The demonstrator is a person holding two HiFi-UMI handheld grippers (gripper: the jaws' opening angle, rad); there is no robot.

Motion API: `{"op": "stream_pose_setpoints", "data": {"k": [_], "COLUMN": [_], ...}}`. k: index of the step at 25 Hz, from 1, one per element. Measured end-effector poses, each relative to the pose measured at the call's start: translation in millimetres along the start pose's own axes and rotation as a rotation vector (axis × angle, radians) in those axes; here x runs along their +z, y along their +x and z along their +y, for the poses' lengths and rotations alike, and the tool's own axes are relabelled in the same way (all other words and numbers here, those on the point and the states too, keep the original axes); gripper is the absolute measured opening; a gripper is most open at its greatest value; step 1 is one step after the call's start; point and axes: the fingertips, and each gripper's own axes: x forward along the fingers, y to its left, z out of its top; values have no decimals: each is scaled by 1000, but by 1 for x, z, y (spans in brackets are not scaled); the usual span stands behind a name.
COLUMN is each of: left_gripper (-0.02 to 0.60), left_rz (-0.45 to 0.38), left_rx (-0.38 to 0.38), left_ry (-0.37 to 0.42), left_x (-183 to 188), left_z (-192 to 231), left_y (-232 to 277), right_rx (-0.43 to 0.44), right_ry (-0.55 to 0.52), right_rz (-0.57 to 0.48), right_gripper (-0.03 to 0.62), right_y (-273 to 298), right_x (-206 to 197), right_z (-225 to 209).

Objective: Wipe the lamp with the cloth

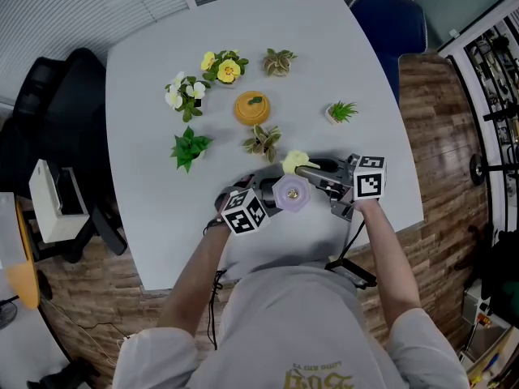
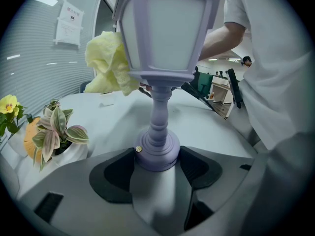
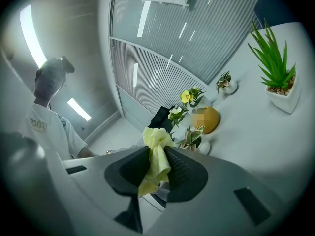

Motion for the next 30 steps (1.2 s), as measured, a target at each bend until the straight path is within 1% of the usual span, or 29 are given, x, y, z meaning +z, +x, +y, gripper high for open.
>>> {"op": "stream_pose_setpoints", "data": {"k": [4,13,20,24,30], "left_gripper": [299,299,299,299,299], "left_rz": [1,2,4,5,7], "left_rx": [-1,-1,-3,-5,-5], "left_ry": [1,-2,-4,-5,-6], "left_x": [0,-1,-1,-2,-2], "left_z": [0,1,1,1,0], "left_y": [1,1,1,1,1], "right_rx": [-12,-84,-115,-129,-132], "right_ry": [-7,-28,-33,-32,-10], "right_rz": [4,70,79,64,9], "right_gripper": [101,101,101,101,101], "right_y": [0,1,-1,-3,-10], "right_x": [-2,-16,-20,-20,-20], "right_z": [-3,-15,-20,-21,-17]}}
